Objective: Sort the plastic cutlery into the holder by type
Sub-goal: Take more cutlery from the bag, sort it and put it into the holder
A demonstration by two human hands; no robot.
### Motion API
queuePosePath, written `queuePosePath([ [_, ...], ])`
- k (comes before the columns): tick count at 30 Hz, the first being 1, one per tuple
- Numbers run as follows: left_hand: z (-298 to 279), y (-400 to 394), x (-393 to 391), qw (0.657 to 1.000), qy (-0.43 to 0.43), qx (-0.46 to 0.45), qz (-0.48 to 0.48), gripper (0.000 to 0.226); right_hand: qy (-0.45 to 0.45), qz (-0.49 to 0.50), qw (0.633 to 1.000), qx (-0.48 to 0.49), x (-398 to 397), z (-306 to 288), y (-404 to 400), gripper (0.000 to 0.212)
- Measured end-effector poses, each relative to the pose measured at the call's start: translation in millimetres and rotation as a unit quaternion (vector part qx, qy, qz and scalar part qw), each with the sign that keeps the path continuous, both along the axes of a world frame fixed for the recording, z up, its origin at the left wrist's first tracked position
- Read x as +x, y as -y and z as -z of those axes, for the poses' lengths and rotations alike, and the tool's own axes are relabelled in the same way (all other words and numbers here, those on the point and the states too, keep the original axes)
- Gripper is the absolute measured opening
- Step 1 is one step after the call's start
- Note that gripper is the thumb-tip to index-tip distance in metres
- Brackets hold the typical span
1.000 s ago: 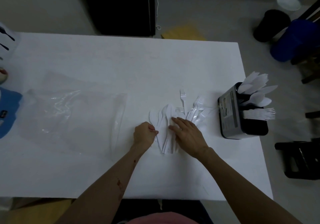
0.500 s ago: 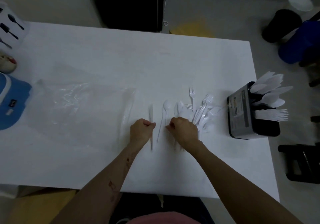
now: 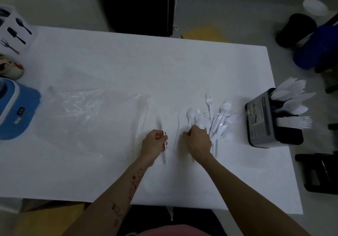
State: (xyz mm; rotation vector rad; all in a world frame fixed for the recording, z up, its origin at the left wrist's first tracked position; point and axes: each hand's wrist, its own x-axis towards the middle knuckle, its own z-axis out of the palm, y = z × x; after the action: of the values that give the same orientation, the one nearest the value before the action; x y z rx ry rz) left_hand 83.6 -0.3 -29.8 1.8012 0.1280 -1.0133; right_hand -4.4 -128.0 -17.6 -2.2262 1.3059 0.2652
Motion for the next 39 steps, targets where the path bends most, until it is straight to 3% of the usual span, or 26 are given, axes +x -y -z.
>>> queuePosePath([
  [3,-1.5,0.7,1.8,0.999,-0.043,-0.014,-0.030,0.017,-0.007,-0.026,0.999,0.018,6.0,2.3,-9.0,0.040],
  [10,-4.3,0.6,10.2,0.989,-0.114,-0.053,-0.074,0.018,0.011,0.006,0.997,0.072,9.0,5.3,-4.6,0.023],
  [17,-14.4,17.7,3.2,0.980,-0.162,-0.080,-0.083,0.009,0.117,0.006,0.985,0.125,-15.7,-5.9,3.2,0.016],
  [21,-19.3,28.2,-3.5,0.975,-0.180,-0.091,-0.090,0.010,0.177,0.033,0.978,0.102,-30.3,-13.0,7.2,0.019],
  [27,-24.4,35.0,-7.5,0.961,-0.214,-0.146,-0.101,0.014,0.215,-0.060,0.972,0.074,-35.8,-10.3,5.2,0.006],
  [31,-22.2,32.6,-3.9,0.956,-0.221,-0.158,-0.106,0.013,0.175,-0.059,0.980,0.070,-37.0,-11.4,10.3,0.013],
  [33,-19.7,29.0,-2.4,0.958,-0.218,-0.149,-0.108,0.019,0.146,0.043,0.988,-0.009,-36.5,-8.5,13.8,0.014],
  [35,-17.2,25.6,-3.2,0.960,-0.219,-0.138,-0.108,0.022,0.104,0.143,0.984,-0.012,-34.0,-9.4,19.1,0.030],
  [39,-17.1,23.1,-8.0,0.952,-0.249,-0.117,-0.134,0.016,0.022,0.085,0.996,-0.013,-28.6,-5.0,25.5,0.038],
])
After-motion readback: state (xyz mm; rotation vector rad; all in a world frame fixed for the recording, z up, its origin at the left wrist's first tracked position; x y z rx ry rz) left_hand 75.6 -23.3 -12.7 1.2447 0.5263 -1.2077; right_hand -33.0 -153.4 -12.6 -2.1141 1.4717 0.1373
